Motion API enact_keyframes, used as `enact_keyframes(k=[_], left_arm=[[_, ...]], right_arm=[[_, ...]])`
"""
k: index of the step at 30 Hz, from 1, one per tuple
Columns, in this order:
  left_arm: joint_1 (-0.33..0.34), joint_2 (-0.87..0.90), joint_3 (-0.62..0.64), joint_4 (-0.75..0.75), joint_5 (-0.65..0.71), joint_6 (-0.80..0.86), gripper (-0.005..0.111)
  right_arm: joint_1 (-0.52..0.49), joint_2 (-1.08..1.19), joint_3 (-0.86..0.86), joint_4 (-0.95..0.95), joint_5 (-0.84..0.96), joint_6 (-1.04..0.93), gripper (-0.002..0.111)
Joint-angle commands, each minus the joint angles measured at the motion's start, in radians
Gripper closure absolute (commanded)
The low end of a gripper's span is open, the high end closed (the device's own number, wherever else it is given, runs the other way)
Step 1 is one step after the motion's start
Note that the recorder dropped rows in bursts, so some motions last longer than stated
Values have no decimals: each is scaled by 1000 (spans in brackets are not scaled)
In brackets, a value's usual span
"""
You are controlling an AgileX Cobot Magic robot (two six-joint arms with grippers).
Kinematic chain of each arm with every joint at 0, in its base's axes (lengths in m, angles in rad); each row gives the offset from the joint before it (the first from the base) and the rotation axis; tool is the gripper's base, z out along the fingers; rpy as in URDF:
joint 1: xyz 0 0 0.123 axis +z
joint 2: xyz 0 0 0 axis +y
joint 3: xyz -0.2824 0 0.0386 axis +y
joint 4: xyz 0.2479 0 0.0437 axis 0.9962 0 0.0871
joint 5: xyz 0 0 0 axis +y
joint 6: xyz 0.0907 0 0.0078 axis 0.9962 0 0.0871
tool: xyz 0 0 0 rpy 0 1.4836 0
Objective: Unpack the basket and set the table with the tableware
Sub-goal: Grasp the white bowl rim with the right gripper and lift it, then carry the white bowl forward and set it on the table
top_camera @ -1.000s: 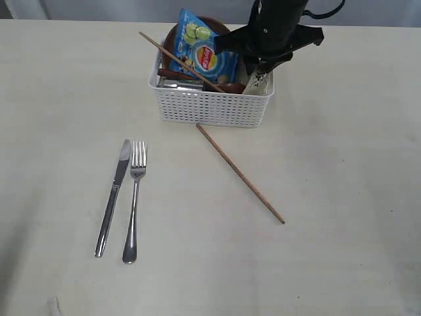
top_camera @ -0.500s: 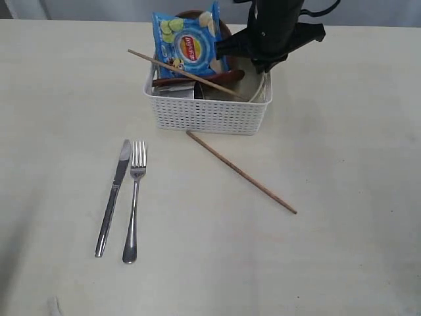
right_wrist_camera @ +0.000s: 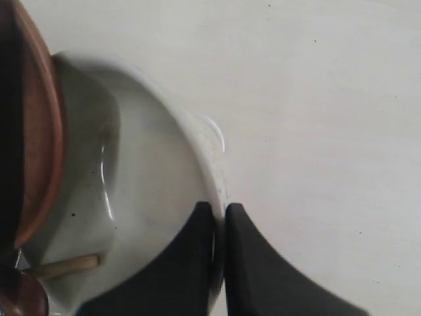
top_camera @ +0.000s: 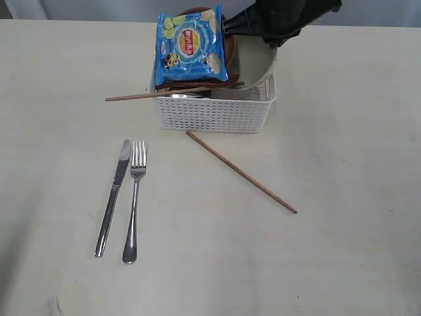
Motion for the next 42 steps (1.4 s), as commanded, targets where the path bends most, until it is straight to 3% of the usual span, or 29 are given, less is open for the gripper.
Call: enact_keyframes(k=[1, 16, 42], left_arm=[[0, -3, 2, 5, -8, -3, 107], [0, -3, 2, 5, -8, -3, 107], [0, -3, 2, 5, -8, -3, 107]], right_arm=[[-2, -16, -7, -75, 50, 2, 109], [-2, -63, -7, -127, 23, 59, 109], [-2, -105, -7, -297, 161, 94, 109]])
